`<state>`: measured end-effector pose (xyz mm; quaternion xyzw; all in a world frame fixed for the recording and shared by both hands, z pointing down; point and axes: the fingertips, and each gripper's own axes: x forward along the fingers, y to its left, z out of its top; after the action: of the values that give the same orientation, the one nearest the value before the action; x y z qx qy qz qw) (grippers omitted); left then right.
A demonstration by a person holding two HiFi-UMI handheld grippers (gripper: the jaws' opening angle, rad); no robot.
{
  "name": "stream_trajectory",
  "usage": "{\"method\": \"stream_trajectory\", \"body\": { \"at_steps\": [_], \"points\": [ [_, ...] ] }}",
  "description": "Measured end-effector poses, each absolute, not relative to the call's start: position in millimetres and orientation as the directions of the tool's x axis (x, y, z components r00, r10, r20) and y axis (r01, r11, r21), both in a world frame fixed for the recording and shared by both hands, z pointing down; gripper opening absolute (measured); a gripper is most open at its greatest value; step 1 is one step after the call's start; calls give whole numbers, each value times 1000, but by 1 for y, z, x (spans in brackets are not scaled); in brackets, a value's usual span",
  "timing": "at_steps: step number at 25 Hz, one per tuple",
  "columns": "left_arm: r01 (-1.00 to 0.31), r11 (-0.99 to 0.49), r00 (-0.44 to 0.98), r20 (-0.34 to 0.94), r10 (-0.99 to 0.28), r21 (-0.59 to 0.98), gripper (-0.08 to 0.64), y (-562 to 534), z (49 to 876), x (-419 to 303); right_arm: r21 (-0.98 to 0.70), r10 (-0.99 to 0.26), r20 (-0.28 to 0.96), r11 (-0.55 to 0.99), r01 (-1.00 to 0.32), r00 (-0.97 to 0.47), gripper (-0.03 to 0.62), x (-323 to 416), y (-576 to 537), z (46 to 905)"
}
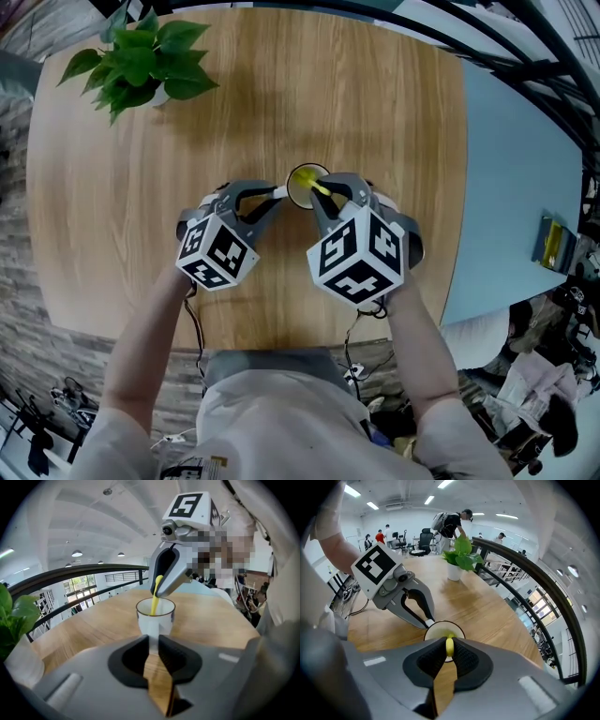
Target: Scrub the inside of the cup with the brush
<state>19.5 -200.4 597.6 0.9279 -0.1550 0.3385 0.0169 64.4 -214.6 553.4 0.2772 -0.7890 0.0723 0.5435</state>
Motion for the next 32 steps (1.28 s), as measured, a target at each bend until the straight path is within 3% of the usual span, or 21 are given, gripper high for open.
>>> {"method": "stream_trajectory", "body": {
  "at_steps": [6,12,21,26,32],
  "points": [
    [-311,-947,713,641,-284,-74,58,-200,598,20,161,-247,958,885,-436,-148,32,78,-196,554],
    [-323,-943,712,635,-299,-82,58,-201,597,20,33,-172,953,877,-480,-248,34,67,-189,554],
    [-315,-946,710,642,-289,-77,58,-200,599,20,6,-306,867,796,-606,-393,32,51,-212,547],
    [-318,-946,720,634,-281,-58,58,-199,598,20,188,-427,861,772,-608,-277,37,65,-220,536],
    [-337,-940,712,639,-291,-54,58,-200,597,20,250,-362,924,817,-520,-123,35,78,-203,541]
  ]
}}
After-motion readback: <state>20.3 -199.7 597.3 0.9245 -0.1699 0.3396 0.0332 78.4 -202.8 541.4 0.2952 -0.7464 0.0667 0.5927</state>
